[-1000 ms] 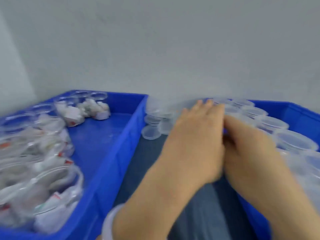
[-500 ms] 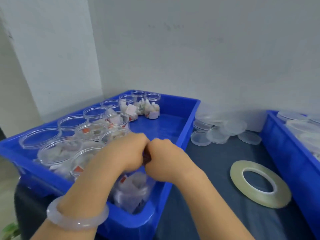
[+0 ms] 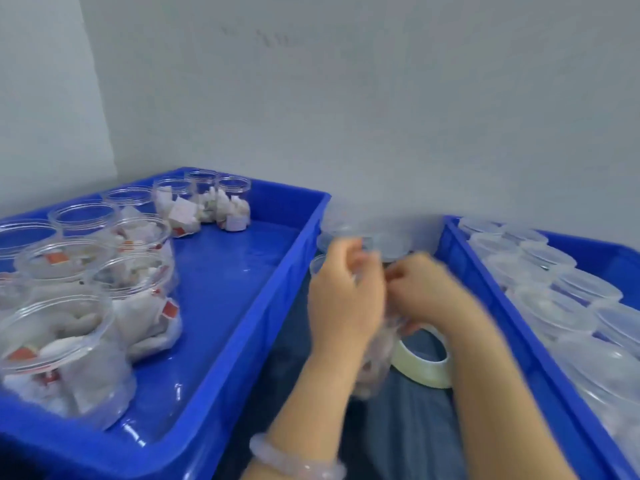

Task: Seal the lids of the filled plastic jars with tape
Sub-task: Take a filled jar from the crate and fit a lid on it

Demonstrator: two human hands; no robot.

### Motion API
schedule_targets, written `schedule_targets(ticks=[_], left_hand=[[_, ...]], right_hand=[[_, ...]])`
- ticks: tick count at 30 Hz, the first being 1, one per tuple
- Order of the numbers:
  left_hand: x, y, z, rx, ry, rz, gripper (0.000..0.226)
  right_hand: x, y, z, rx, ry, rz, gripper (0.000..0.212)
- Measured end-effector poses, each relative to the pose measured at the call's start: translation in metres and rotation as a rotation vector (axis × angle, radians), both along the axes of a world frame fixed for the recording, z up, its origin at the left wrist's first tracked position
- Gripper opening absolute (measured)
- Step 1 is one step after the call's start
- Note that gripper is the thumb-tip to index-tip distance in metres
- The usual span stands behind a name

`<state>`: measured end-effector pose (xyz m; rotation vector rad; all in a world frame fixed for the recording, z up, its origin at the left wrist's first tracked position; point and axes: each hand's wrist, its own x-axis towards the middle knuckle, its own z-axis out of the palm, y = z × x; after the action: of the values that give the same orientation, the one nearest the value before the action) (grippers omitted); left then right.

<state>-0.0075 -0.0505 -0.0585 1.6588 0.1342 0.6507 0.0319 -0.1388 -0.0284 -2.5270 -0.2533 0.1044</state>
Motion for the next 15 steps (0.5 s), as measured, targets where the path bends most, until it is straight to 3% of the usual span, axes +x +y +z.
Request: schedule_targets(ticks=[2,5,7,9,13,15], left_hand=[[0.016,0.013,-0.031,-0.081,0.006,-0.027,0.006],[0.039,0.032,-0.045,-0.126,-0.088,-0.102,0.015],[0.053,0.035,-0.048,-0.120,-0.135,-0.121,0.017],[0.064,0.034,-0.051,-0.131,-0.171,-0.128,0.020],[0.080,0.030,-0.065,-0.120,-0.257,-0.133,0.027],[0.084,0.030,-0.073,-0.107,-0.284,-0.125,0.027]], right_hand=[[0.011,-0.004,-0.037,0.095,0.114,-0.007,0.026],[0.041,-0.013,-0.055,0.395,0.233,-0.019,0.050],[0.073,-0.012,-0.060,0.397,0.171,-0.058,0.043],[0.113,-0.005,-0.074,0.132,-0.067,-0.102,0.027],[0.169,0.003,-0.109,-0.436,-0.175,0.069,0.056],[0.181,0.000,-0.124,-0.472,-0.292,0.048,0.041]])
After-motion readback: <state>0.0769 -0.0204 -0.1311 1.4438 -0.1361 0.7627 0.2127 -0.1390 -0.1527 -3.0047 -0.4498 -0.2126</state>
